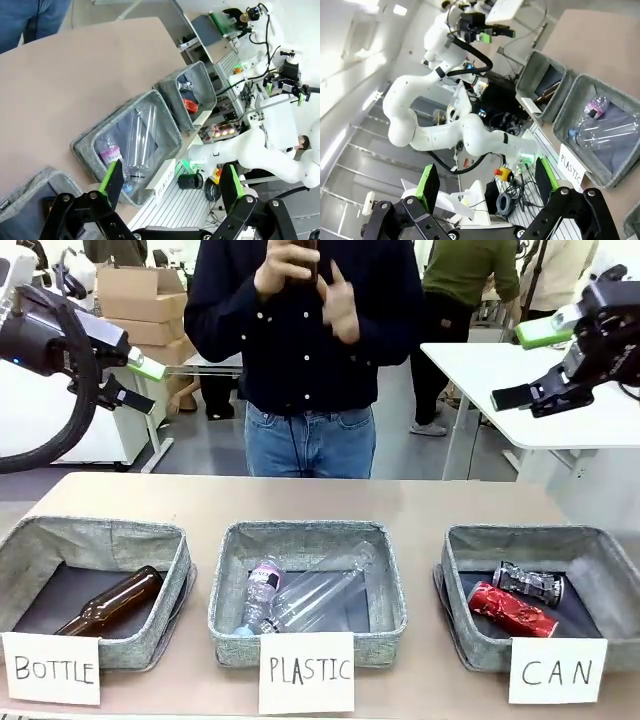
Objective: Sort the can waste into the basket.
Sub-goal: Pick up the can waste from the table and place it in the right Fabric basket.
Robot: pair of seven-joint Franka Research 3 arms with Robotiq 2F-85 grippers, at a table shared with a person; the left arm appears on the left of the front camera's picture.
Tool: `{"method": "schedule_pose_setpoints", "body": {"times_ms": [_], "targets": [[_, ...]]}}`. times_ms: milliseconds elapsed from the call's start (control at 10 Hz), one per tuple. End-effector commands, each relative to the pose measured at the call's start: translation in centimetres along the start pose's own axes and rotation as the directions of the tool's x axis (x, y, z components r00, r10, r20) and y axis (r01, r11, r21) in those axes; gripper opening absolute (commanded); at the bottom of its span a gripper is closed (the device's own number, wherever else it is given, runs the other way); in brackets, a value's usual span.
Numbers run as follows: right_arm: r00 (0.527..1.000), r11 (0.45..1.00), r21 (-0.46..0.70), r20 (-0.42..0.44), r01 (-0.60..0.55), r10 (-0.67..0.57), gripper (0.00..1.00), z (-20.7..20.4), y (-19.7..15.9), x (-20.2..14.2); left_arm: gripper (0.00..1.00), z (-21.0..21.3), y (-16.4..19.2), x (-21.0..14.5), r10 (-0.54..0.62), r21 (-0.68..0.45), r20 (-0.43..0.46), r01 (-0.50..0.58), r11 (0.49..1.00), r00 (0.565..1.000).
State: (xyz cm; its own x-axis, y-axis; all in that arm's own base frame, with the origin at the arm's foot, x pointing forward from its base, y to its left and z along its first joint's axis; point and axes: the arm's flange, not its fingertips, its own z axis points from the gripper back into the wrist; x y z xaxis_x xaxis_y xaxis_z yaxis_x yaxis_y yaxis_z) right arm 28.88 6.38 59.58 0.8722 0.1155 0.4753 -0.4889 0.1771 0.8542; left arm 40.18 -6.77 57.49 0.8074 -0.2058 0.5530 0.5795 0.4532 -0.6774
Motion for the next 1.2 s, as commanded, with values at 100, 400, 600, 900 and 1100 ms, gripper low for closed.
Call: {"method": "schedule_pose_setpoints", "body": {"times_ms": [100,400,600,900,1100], "targets": [[1.000,1.000,-0.008,-0.009,0.000,0.000,1.00,-0.13,-0.19,0.03,1.00,0.39,0.08,-0.02,-0.009,0.002,-0.004,0.009,1.000,1.000],[1.000,1.000,-0.008,-0.009,0.000,0.000,1.00,-0.13,-0.19,0.03,1.00,0.39,0.08,-0.02,-0.009,0.002,-0.004,0.009,1.000,1.000],[1.000,1.000,-0.008,-0.009,0.000,0.000,1.00,-0.13,-0.19,0.03,1.00,0.39,0.08,-0.02,-0.009,0.002,-0.004,0.009,1.000,1.000],[1.000,1.000,-0.008,-0.009,0.000,0.000,1.00,-0.13,-0.19,0.03,1.00,0.39,0.08,-0.02,-0.009,0.002,-0.004,0.009,1.000,1.000],[1.000,1.000,-0.008,-0.009,0.000,0.000,1.00,-0.13,-0.19,0.03,1.00,0.39,0.08,-0.02,-0.009,0.002,-0.004,0.009,1.000,1.000]]}}
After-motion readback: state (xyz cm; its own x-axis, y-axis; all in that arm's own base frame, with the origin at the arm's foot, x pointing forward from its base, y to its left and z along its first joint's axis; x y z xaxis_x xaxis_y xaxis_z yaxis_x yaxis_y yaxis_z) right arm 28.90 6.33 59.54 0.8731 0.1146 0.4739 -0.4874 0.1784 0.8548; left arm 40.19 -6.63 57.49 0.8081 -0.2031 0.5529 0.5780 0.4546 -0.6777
